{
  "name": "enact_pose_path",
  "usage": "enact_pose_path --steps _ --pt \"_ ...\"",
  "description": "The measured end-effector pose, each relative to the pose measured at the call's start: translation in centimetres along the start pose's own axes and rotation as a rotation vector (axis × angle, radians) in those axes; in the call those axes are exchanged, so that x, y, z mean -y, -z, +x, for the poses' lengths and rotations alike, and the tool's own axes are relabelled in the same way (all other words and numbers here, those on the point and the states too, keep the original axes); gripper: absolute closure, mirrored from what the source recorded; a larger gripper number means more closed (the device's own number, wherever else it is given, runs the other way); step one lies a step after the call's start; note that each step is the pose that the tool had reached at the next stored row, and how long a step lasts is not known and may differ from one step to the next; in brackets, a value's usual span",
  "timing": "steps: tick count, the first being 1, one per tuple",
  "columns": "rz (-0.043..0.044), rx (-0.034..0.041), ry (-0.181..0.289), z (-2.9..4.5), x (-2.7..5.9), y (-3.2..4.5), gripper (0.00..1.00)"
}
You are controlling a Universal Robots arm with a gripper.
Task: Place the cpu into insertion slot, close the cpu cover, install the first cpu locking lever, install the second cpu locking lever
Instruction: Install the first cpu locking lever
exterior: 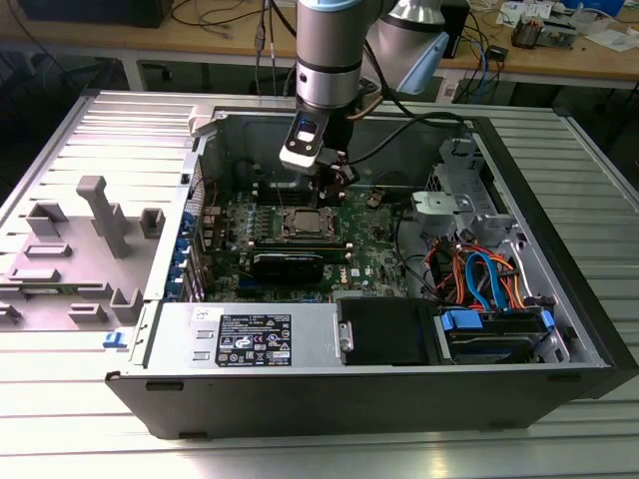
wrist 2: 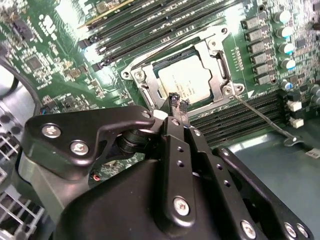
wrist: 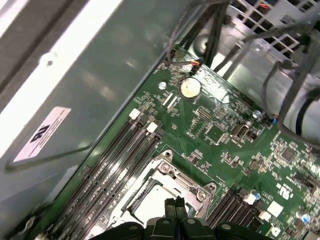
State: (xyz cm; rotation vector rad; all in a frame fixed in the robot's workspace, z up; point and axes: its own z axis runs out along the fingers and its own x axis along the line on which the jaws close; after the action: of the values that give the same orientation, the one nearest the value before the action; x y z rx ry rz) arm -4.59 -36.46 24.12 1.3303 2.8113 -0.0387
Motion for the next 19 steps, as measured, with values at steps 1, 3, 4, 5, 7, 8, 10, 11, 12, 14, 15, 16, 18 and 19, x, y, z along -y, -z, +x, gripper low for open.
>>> enact_pose_path --steps 1,3,4,5,7,8,10,11,12,14,15,16,18,19 --pt "-0.0015 0.0003 0.038 0.00 0.00 0.00 0.89" --pt "-0.0030 0.0007 0.076 0.00 0.00 0.00 0.89" --pt "-0.0037 0.0009 0.096 0.00 0.00 0.00 0.89" --pt "-0.0044 0.0011 0.114 0.00 0.00 0.00 0.89" --pt "-0.0071 0.0016 0.183 0.00 0.00 0.00 0.89" --pt "-0.0082 0.0019 0.211 0.00 0.00 0.00 0.89" --pt "-0.0048 0.0064 0.240 0.00 0.01 0.07 0.89" --pt "-0.0049 0.0066 0.241 0.00 0.01 0.13 0.89" --pt "-0.0051 0.0066 0.242 0.00 0.01 0.23 0.89" --pt "-0.0051 0.0067 0.244 -0.02 0.01 0.49 0.89" --pt "-0.0052 0.0067 0.245 -0.02 0.01 0.64 0.89" --pt "-0.0053 0.0067 0.247 -0.03 0.01 0.77 0.89" --pt "-0.0056 0.0066 0.250 -0.03 0.01 0.83 0.89" --pt "-0.0060 0.0067 0.255 -0.03 0.01 0.83 0.89"
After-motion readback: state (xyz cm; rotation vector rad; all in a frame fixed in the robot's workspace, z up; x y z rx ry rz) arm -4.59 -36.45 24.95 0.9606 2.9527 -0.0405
